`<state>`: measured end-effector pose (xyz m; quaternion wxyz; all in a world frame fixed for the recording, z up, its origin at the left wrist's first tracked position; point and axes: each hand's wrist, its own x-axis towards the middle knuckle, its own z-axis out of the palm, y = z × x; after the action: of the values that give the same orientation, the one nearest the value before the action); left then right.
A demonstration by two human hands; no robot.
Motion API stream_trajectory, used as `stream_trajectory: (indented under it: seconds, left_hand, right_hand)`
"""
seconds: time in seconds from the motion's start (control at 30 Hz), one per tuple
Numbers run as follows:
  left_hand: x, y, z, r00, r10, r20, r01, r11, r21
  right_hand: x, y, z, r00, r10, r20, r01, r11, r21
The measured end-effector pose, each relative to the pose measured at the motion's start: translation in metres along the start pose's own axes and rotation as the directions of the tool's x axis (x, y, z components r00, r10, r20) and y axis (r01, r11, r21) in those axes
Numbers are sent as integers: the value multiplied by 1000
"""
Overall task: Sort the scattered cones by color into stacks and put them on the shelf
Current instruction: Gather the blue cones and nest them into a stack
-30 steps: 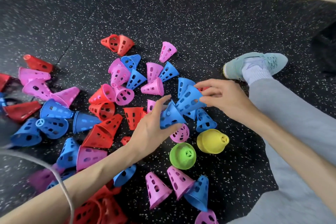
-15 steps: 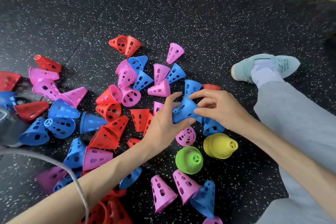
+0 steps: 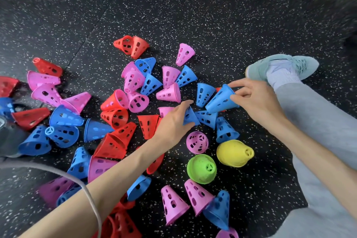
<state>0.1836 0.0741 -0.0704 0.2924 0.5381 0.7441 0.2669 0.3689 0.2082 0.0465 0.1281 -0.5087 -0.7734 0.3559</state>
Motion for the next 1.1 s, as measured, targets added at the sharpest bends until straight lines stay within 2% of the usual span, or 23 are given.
stream_trajectory:
  seconds: [0.1, 0.23, 0.3, 0.43, 0.63, 0.87, 1.1]
  left_hand:
    - [9, 9, 3, 998, 28, 50, -42, 952, 302]
    - [12, 8, 3, 999, -19, 29, 7, 925, 379]
    - [8, 7, 5, 999, -36, -1, 34, 944, 329]
    - [-7, 13, 0, 991, -73, -108, 77, 997, 31]
    - [-32, 24, -14, 974, -91, -206, 29, 959, -283]
    - [-35, 44, -8, 964, -63, -260, -34, 935, -353]
    - [-39, 49, -13, 969, -73, -235, -36, 903, -429]
  right_hand:
    - [-1, 1, 4, 1000, -10, 29, 11, 1000, -27]
    - [-1, 3, 8, 999, -22, 49, 24, 999, -36]
    - [0, 3, 9, 998, -34, 45, 36, 999, -34]
    - [2, 5, 9, 998, -67, 5, 66, 998, 14]
    - [0, 1, 12, 991, -118, 64, 110, 987, 117]
    - [-7, 1, 22, 967, -211, 141, 188, 969, 160]
    - [-14, -10, 21, 937, -266, 228, 229, 957, 176]
